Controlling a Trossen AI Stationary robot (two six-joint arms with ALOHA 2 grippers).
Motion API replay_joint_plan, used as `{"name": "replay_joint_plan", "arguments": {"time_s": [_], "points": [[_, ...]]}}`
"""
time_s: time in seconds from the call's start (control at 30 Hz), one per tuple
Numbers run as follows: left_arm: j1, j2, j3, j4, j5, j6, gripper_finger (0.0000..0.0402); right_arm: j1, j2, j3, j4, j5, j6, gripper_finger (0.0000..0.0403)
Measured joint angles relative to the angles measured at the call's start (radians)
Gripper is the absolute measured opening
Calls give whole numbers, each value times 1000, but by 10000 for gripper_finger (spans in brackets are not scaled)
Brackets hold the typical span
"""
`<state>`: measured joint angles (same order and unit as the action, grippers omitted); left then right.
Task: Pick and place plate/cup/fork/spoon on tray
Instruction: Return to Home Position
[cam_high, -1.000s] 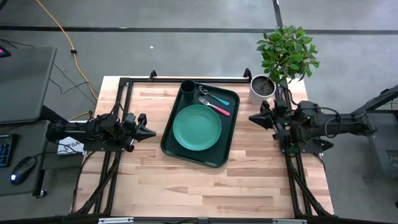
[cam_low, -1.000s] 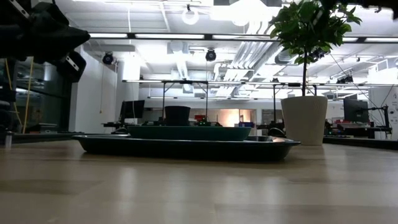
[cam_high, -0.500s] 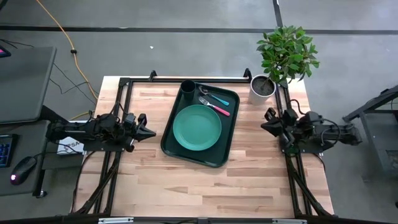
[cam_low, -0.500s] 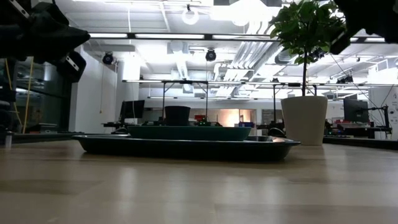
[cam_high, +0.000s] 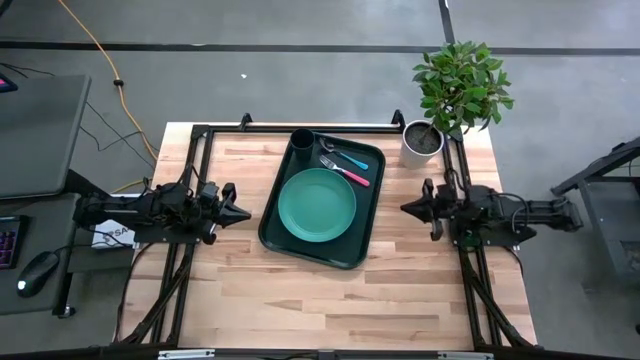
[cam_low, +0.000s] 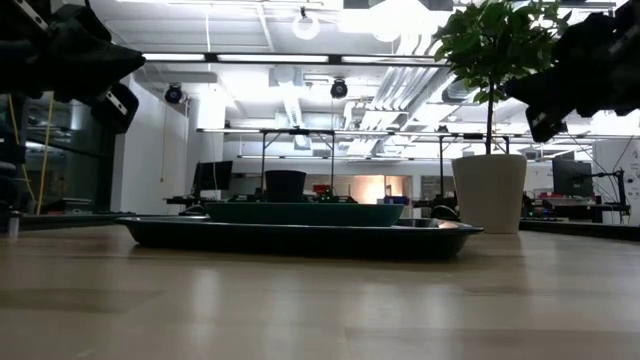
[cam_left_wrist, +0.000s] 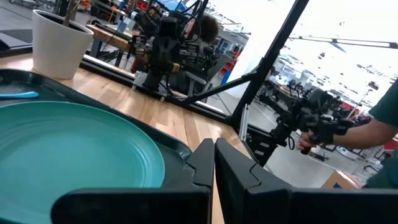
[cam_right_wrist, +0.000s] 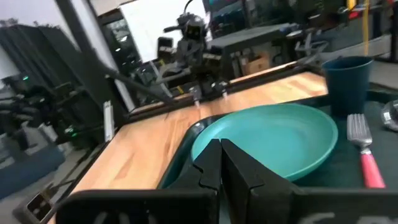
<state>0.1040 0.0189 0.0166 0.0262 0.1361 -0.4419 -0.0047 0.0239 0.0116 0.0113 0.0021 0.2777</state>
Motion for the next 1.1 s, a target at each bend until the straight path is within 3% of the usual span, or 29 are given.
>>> {"name": "replay_joint_plan", "arguments": {"time_s": [0.37, 1.1], "points": [[0, 0, 0, 0, -1, 0, 0, 15, 69, 0, -4, -7, 10, 0], [0, 0, 0, 0, -1, 0, 0, 15, 69, 0, -5, -6, 9, 0]]}}
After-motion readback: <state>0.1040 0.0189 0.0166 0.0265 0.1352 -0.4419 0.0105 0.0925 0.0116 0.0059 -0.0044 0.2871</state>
